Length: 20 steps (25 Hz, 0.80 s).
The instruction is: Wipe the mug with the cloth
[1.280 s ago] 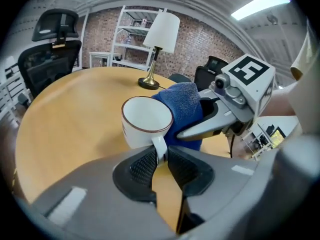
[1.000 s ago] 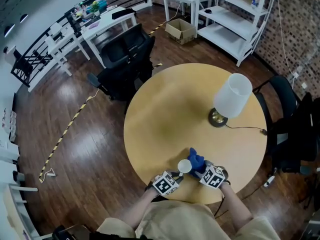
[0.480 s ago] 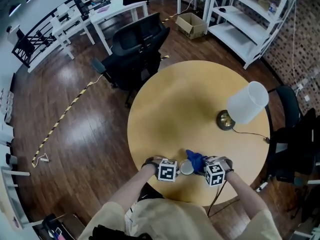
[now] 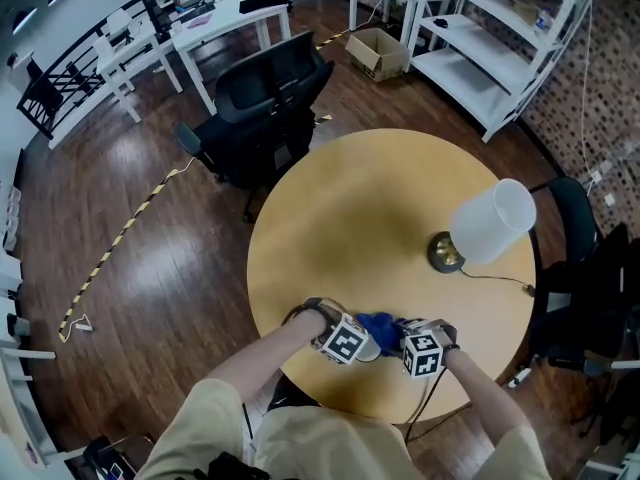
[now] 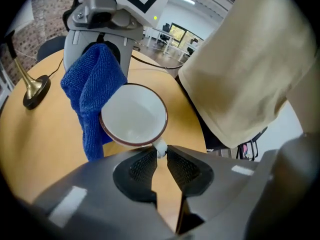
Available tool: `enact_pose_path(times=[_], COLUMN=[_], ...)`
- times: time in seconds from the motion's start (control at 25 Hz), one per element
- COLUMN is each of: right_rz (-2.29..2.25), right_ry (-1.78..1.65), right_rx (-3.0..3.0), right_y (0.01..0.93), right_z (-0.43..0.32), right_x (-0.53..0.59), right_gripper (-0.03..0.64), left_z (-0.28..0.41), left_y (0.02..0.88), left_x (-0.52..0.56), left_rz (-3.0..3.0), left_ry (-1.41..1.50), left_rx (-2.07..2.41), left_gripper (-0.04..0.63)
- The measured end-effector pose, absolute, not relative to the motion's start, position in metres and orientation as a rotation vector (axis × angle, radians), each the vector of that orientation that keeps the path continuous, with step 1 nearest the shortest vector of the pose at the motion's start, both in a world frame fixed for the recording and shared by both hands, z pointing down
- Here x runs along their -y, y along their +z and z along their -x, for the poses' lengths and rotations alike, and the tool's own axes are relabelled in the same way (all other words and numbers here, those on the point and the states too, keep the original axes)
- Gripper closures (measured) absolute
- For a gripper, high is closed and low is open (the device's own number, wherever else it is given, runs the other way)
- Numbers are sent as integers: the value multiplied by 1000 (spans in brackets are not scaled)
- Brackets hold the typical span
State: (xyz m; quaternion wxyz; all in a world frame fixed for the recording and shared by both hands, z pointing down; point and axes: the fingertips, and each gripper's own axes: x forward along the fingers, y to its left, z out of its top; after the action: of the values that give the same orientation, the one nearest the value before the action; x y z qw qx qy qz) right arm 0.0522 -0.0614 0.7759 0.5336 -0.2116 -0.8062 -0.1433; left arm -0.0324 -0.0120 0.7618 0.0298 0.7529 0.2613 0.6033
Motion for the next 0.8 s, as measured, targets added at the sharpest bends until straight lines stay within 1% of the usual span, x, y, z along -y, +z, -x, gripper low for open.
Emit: enact_pose_path(times=[0.16,0.2,0.32,0.4,0.56,0.64,0.76,0.8], right_rz=[498,474,390,332,280,264,235,227], right_ry=[-294,-264,-165,-110,-79,-70,-60,-58], right_rx=[1942,1963,2025,2056,2083,2093,2100,2103], right_y=[776,776,775,774,774,774,776,776], right_z=[-51,-50,-51,-51,-47,-48,-48,-48], right_x=[60,60,59,61,62,62,63,63], right_gripper=[543,543,543,543,543,543,543,543], left_z=[39,35,23,21,39,52,57,50], left_y=[763,761,746,728,689,678,688,696], left_x=[33,40,59,67,74,71,47,35], left_rz=[-2318,-2369,-2490,-2498,-2428,-2296,-1962,-1861], left_ry=[1905,1870,1651,1447,967,753,558,513], left_rx=[-791,-729,-412,-175,391,689,957,969], left_gripper=[538,522,416,365,342,341,408,411])
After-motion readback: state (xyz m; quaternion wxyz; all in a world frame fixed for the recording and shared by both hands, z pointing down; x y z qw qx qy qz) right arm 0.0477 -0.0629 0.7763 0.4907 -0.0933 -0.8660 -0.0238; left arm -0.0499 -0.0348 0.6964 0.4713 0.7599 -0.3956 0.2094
